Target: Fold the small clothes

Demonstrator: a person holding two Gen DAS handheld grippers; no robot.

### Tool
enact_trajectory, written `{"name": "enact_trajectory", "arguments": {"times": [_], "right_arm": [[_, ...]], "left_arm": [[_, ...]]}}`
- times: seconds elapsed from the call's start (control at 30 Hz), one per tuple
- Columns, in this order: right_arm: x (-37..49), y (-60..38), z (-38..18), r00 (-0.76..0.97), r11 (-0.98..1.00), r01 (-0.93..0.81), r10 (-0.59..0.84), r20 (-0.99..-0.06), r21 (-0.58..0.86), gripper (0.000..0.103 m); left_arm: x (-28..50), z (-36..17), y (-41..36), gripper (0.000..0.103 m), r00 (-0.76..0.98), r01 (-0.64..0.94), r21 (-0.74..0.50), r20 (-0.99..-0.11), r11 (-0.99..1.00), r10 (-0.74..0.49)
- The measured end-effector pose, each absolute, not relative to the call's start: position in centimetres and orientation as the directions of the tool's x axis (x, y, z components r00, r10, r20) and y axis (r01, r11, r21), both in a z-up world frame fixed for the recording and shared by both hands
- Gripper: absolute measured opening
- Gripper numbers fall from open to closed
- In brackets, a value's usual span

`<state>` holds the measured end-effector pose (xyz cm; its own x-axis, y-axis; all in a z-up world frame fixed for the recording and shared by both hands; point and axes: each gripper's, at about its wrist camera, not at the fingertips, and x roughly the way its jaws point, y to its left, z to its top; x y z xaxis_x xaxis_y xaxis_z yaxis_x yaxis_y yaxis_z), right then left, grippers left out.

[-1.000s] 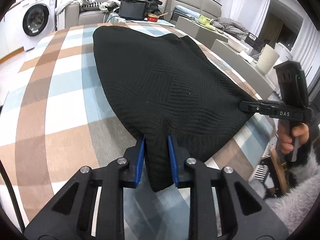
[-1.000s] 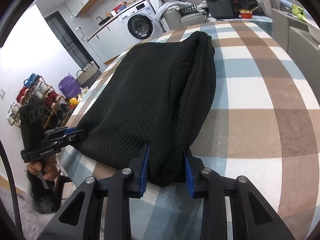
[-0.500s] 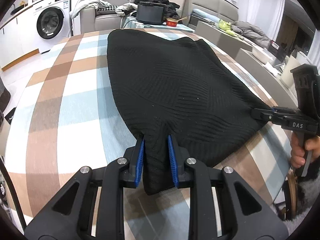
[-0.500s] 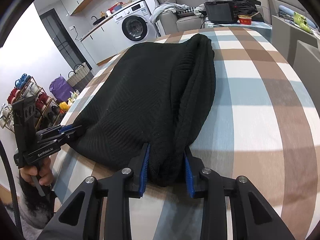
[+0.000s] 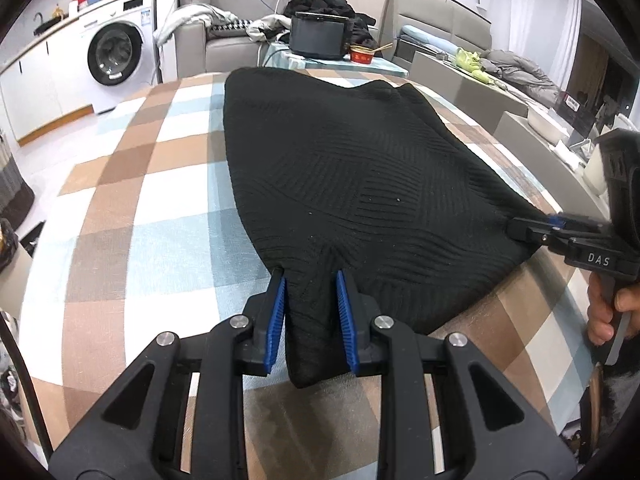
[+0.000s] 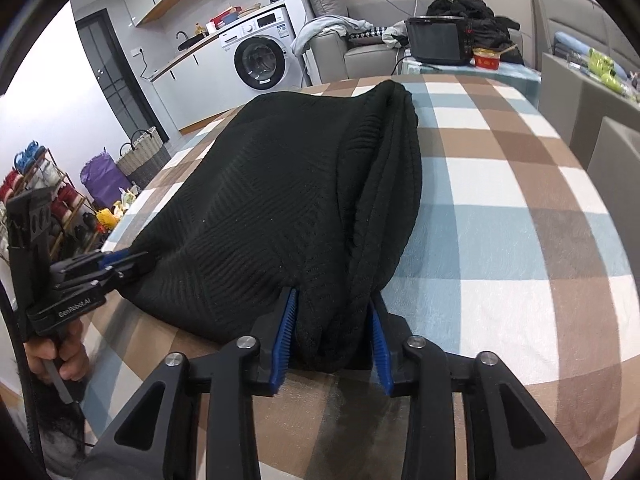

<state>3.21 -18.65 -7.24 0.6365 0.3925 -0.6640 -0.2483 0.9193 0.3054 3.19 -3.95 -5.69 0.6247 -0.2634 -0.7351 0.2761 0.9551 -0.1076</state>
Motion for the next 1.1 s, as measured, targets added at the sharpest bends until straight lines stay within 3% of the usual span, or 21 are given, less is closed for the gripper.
{"name": "enact_trajectory", "arguments": {"times": [0.07, 0.1, 0.13, 0.17, 0.37, 0.43, 0.7, 1.1], "right_arm": [[2.5, -18.7, -6.7, 0.67, 0.935, -0.244, 0.354, -0.653, 0.257, 0.054], [2.2, -18.7, -6.6, 0.683, 0.941, -0.242, 0.34, -0.647, 0.238, 0.06], [1.7, -18.8, -6.2, 0.702, 0.946, -0.241, 0.325, -0.634, 0.218, 0.077], [1.3, -18.9, -6.0, 0.718, 0.948, -0.242, 0.318, -0.62, 0.207, 0.092], [-1.4, -19.1, -4.1, 0.805, 0.95, -0.276, 0.311, -0.505, 0.145, 0.101], [-1.7, -18.9, -3.7, 0.808, 0.943, -0.299, 0.332, -0.487, 0.147, 0.102], [-2.7, -17.8, -2.9, 0.853, 0.935, -0.334, 0.354, -0.385, 0.118, 0.103], [-2.7, -18.2, -2.9, 0.872, 0.927, -0.35, 0.374, -0.316, 0.134, 0.103]], "left_arm": [[2.5, -5.3, -3.9, 0.033, 0.638, 0.27, -0.097, -0.727, 0.958, -0.254], [2.1, -5.0, -3.8, 0.049, 0.653, 0.261, -0.091, -0.717, 0.961, -0.245], [1.7, -4.8, -3.6, 0.068, 0.666, 0.251, -0.085, -0.708, 0.964, -0.236], [1.1, -4.4, -3.5, 0.075, 0.69, 0.235, -0.078, -0.688, 0.969, -0.223], [-1.6, -2.9, -3.0, 0.088, 0.784, 0.237, -0.052, -0.58, 0.97, -0.223], [-2.2, -2.5, -3.3, 0.102, 0.815, 0.234, -0.026, -0.54, 0.972, -0.211], [-3.2, -2.1, -3.4, 0.102, 0.848, 0.198, -0.031, -0.495, 0.98, -0.187], [-4.0, -1.9, -3.8, 0.102, 0.864, 0.214, -0.015, -0.465, 0.977, -0.196]]}}
